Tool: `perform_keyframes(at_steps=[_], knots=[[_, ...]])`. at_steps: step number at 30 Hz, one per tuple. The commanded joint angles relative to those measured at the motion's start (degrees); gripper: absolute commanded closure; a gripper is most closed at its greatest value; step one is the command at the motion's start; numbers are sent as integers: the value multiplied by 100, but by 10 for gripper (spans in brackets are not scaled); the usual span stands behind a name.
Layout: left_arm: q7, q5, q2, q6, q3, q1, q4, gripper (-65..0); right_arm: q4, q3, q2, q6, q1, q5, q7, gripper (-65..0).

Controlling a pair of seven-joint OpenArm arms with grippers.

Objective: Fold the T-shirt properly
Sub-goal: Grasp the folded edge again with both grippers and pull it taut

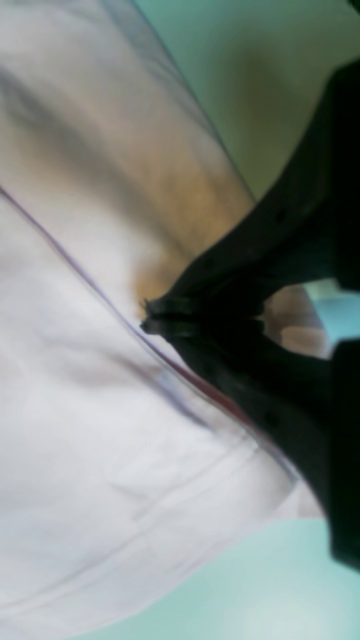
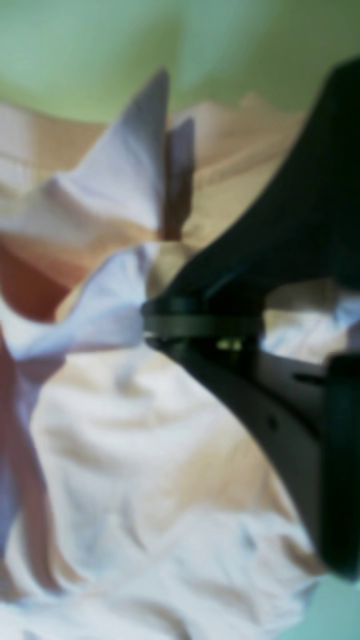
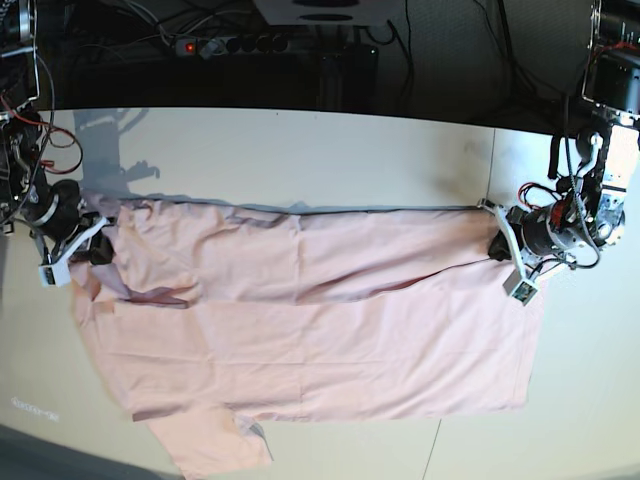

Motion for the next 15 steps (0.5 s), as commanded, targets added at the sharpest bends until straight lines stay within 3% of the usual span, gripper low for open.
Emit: perform_keyframes(at_steps=[1, 7, 15], knots=[[131, 15, -70, 61, -107, 72, 151, 0, 103, 142, 109, 387, -232, -212, -452, 0], [146, 33, -74, 61, -647, 732, 732, 0, 883, 1016, 109, 387, -1316, -208, -551, 0], [216, 157, -70, 66, -960, 1661, 1600, 0, 1784, 1661, 107, 387, -2459, -212, -551, 0]])
